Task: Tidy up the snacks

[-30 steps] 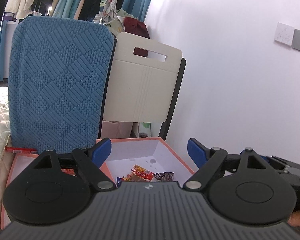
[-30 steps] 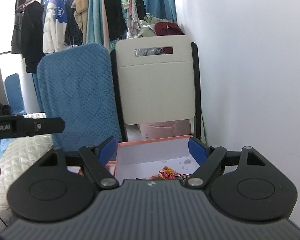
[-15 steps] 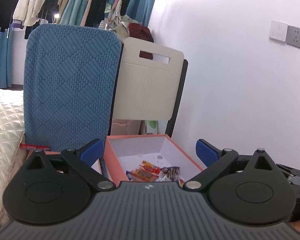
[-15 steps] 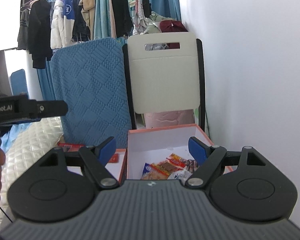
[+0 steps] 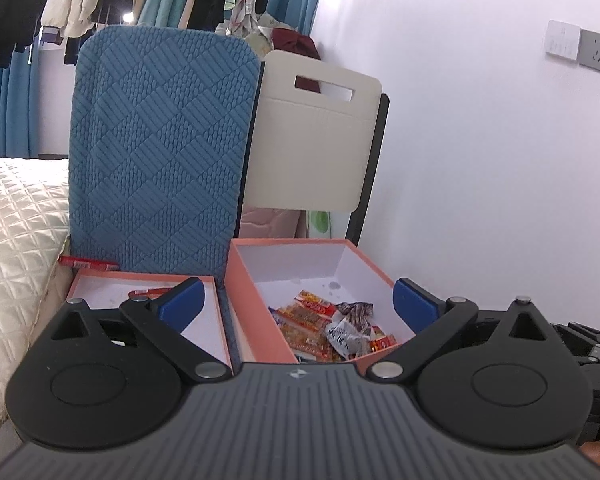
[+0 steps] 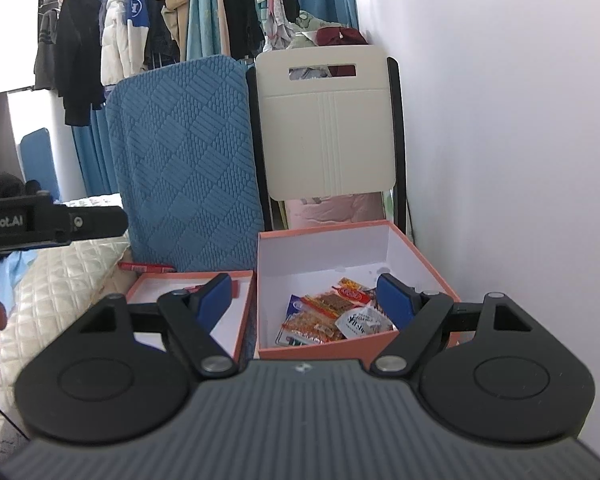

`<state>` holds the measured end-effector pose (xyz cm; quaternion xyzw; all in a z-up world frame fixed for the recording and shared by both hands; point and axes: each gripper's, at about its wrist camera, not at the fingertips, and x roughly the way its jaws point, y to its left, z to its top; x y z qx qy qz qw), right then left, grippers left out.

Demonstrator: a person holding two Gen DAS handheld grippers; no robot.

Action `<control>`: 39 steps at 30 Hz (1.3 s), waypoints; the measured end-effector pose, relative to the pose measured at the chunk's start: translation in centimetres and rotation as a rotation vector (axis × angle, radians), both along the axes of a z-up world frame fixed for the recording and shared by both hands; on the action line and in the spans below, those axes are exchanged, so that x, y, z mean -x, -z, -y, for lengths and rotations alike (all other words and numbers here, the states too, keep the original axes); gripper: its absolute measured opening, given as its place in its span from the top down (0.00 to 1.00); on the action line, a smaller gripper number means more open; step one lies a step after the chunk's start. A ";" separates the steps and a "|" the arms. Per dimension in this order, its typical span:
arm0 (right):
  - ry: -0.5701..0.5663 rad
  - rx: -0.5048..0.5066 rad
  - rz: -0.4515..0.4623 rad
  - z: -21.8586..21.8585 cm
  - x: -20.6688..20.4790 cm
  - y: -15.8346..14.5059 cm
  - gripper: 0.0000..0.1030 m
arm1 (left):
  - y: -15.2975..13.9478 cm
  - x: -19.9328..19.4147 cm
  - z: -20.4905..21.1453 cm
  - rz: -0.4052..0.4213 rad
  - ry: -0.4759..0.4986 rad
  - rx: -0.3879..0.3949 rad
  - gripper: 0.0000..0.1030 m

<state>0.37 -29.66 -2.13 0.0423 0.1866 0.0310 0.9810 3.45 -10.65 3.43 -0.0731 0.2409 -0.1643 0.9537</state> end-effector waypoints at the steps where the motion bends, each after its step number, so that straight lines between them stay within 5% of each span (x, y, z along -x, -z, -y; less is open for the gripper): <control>1: 0.002 -0.002 -0.003 0.0 0.1 0.1 0.21 | 0.1 0.0 0.1 -0.003 0.001 -0.004 0.01; 39: 0.045 -0.018 0.001 0.7 0.8 0.5 0.21 | 0.5 -0.5 0.7 -0.019 0.005 -0.033 0.00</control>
